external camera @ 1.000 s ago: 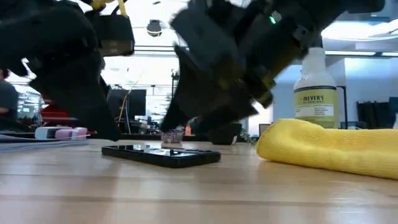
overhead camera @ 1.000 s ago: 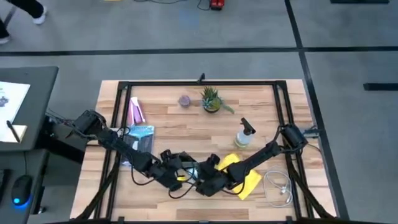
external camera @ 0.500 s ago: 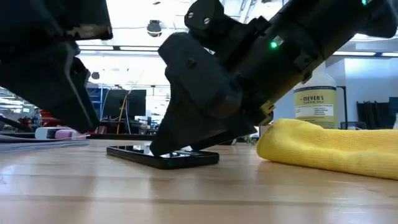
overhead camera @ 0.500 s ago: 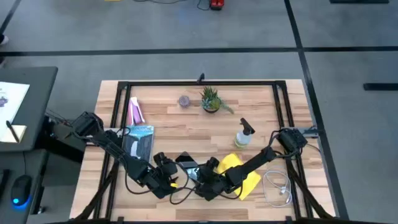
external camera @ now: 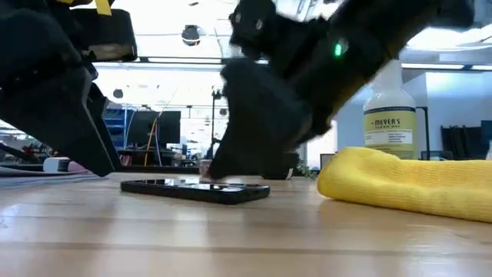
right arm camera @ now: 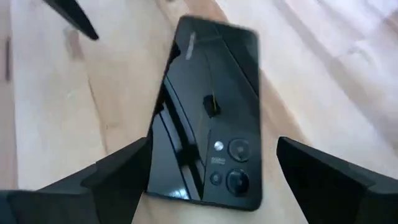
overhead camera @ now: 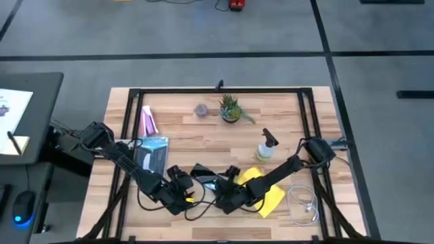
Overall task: Apply microfiber cloth
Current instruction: Wipe the cellphone with the microfiber cloth
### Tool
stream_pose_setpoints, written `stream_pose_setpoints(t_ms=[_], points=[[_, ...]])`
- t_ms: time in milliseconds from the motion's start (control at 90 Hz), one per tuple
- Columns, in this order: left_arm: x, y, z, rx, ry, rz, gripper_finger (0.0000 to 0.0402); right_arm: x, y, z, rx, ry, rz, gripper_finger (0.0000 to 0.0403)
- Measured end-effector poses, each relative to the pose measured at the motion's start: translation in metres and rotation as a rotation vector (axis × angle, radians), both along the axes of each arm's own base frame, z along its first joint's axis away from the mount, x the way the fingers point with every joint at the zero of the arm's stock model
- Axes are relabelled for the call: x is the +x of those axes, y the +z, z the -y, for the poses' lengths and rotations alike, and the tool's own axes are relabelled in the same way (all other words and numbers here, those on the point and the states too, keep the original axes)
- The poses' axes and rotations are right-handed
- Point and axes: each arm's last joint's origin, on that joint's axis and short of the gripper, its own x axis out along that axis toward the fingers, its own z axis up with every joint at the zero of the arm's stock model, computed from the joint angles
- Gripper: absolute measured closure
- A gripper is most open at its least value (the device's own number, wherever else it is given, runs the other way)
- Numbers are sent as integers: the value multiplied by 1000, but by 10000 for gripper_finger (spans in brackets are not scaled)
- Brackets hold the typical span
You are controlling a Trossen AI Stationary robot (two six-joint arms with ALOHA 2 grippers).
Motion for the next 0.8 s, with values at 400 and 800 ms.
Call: stream_pose_setpoints(t_ms=[400,800], points=[[0,0,-1,30,-10,4,94,10,-6,4,99,36,13,63],[0,0,0,59,-38,0,94,27,-20,35,123,-9,-1,37]])
